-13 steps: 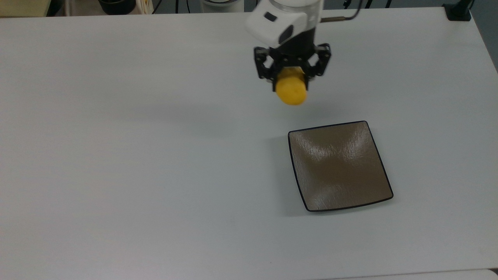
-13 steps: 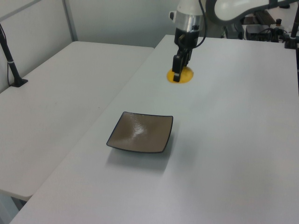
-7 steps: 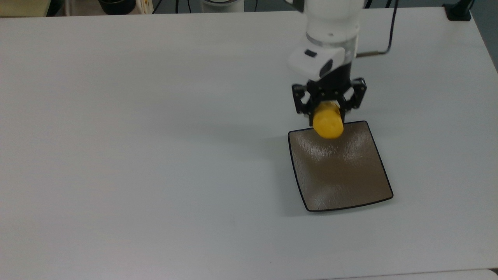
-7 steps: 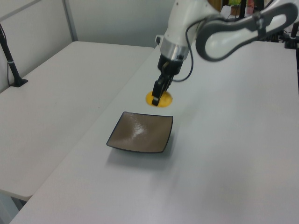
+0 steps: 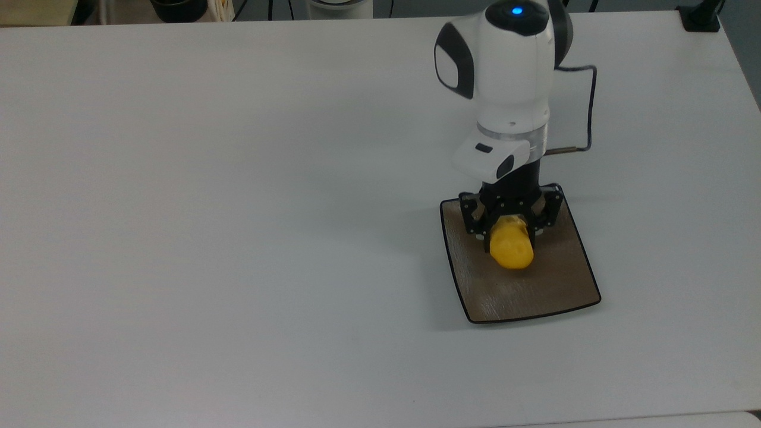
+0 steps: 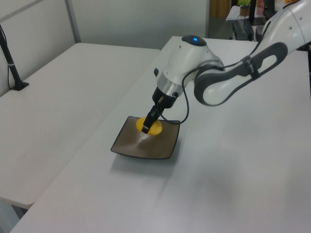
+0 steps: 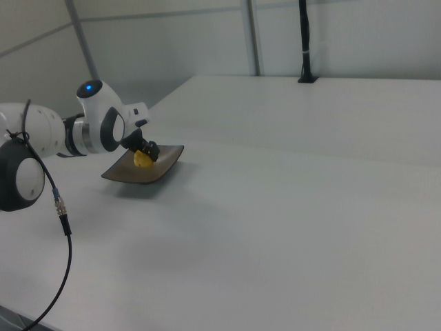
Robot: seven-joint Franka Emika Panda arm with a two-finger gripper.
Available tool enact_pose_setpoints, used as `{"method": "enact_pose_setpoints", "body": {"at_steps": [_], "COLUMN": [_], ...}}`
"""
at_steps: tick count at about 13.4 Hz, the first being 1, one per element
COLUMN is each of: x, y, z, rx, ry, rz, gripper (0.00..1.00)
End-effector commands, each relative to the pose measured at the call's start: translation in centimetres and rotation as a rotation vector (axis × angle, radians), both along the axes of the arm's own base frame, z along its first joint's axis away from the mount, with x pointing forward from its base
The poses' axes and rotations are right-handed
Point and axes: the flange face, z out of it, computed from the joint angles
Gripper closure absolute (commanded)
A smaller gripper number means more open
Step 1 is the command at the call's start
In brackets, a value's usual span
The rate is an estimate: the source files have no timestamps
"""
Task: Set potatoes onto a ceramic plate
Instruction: 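Lower the potato onto the plate and open the gripper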
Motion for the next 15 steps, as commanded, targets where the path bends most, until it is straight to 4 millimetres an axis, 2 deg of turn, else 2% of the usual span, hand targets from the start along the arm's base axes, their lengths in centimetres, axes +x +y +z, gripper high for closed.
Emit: {"method": "enact_pose_setpoints", "body": {"at_steps": [1, 3, 5, 6, 7, 10, 12, 15], "x": [0.4, 0.4, 0.3, 0.3, 0.3, 0.4, 0.0, -1.5], "y": [0.6, 0.7, 0.8, 0.7, 0.7, 0.4, -0.2, -3.0], "z": [-1.8, -2.3, -2.6, -2.6, -2.5, -1.3, 1.1, 5.2], "rx": [0.032, 0.030, 0.030, 0.033, 0.034, 0.039, 0.047, 0.023], "ry": [-0.050, -0.042, -0.037, -0.036, -0.036, -0.044, -0.059, -0.018], "rz": [-0.024, -0.025, -0.026, -0.034, -0.038, -0.042, -0.047, -0.072], "gripper": [0.80, 0.62, 0.31, 0.12, 0.00, 0.00, 0.00, 0.00]}}
